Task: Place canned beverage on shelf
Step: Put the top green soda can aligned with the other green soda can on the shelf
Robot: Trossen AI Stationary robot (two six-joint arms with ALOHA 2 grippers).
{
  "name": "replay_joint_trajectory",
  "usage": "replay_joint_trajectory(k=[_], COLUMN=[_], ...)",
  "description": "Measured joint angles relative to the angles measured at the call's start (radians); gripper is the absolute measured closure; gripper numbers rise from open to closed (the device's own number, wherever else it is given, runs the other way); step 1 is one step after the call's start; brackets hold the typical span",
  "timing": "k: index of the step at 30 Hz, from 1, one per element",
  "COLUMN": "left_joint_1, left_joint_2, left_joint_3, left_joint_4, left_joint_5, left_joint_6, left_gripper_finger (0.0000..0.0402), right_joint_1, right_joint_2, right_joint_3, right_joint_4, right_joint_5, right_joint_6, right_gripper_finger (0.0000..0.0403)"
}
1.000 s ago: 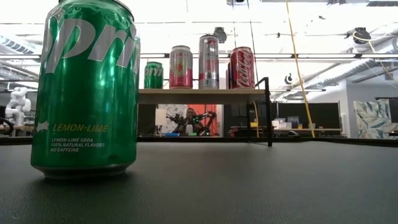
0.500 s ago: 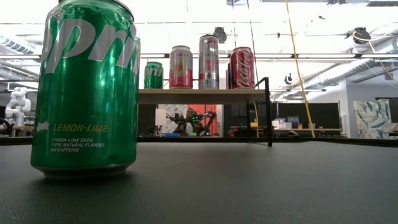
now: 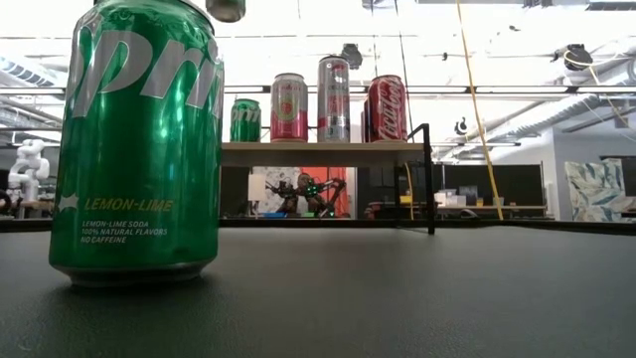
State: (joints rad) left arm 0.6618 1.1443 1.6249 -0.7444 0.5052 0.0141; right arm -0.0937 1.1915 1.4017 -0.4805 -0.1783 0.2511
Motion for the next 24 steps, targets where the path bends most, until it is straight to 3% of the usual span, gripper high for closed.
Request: replay_joint_trajectory(k=[11, 18, 24], left_joint_1=[0.138, 0.24, 0.262], left_joint_2=[-0.005, -0.004, -0.004], left_joint_3=[-0.217, -0.411, -0.478], left_joint_4=[0.064, 0.228, 0.334], left_joint_5=[0.168, 0.307, 0.349], left_joint_6=[0.139, 0.2, 0.218], left_gripper_finger=[0.0119, 0.0119, 0.0119], right_joint_1=[0.082, 0.164, 0.22], right_joint_2=[0.0, 0.018, 0.085], right_joint_3=[0.0, 0.0, 0.0], right_joint_4=[-0.003, 0.044, 0.182], right_joint_5=[0.032, 0.16, 0.295], right_joint_6=[0.138, 0.206, 0.224], right_gripper_finger=[0.0071, 0.0071, 0.0071])
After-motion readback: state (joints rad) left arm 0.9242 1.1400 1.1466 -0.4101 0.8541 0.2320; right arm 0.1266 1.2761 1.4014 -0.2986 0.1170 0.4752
